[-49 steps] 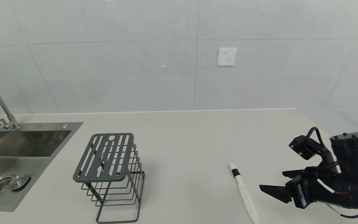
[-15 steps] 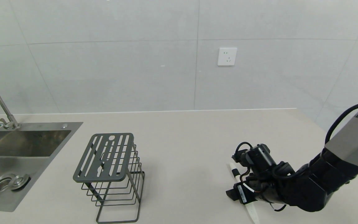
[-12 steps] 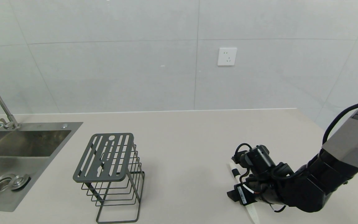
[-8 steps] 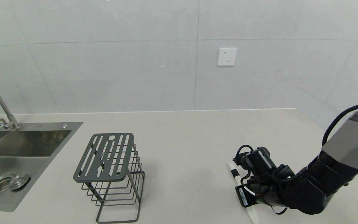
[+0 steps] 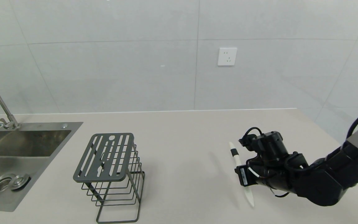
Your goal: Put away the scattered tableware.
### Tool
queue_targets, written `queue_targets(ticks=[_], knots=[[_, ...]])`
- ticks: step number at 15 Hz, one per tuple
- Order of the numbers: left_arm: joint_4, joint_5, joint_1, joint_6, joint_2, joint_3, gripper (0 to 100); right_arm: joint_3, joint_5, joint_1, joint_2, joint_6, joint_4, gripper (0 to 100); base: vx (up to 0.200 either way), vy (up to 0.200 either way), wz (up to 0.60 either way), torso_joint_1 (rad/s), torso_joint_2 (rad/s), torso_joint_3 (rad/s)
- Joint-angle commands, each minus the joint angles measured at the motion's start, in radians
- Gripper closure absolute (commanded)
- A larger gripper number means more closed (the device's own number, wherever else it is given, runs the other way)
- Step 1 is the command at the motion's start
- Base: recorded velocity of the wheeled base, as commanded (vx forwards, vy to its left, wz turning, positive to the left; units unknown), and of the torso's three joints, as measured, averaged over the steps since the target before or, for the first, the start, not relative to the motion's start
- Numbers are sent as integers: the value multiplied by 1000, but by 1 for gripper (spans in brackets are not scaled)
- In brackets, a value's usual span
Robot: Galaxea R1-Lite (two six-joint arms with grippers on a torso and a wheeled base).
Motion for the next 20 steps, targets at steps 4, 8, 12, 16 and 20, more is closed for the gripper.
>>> queue_targets(ticks=[4, 8, 12, 16, 20], knots=[[0, 0, 0, -1, 1, 0, 0, 54, 100, -30, -100, -82, -151, 100, 0, 0, 0, 0, 0, 0], [0, 0, 0, 1, 1, 0, 0, 125, 307, -87, -99, -249, -416, 100, 0, 0, 0, 0, 0, 0], [0, -2, 0, -1, 1, 0, 0, 140, 451, -128, -100, -369, -467, 100, 0, 0, 0, 0, 0, 0], [-1, -2, 0, -4, 1, 0, 0, 188, 738, -121, -117, -607, -468, 100, 0, 0, 0, 0, 0, 0], [-1, -2, 0, -4, 1, 0, 0, 183, 769, -105, -134, -623, -493, 100, 0, 0, 0, 0, 0, 0]])
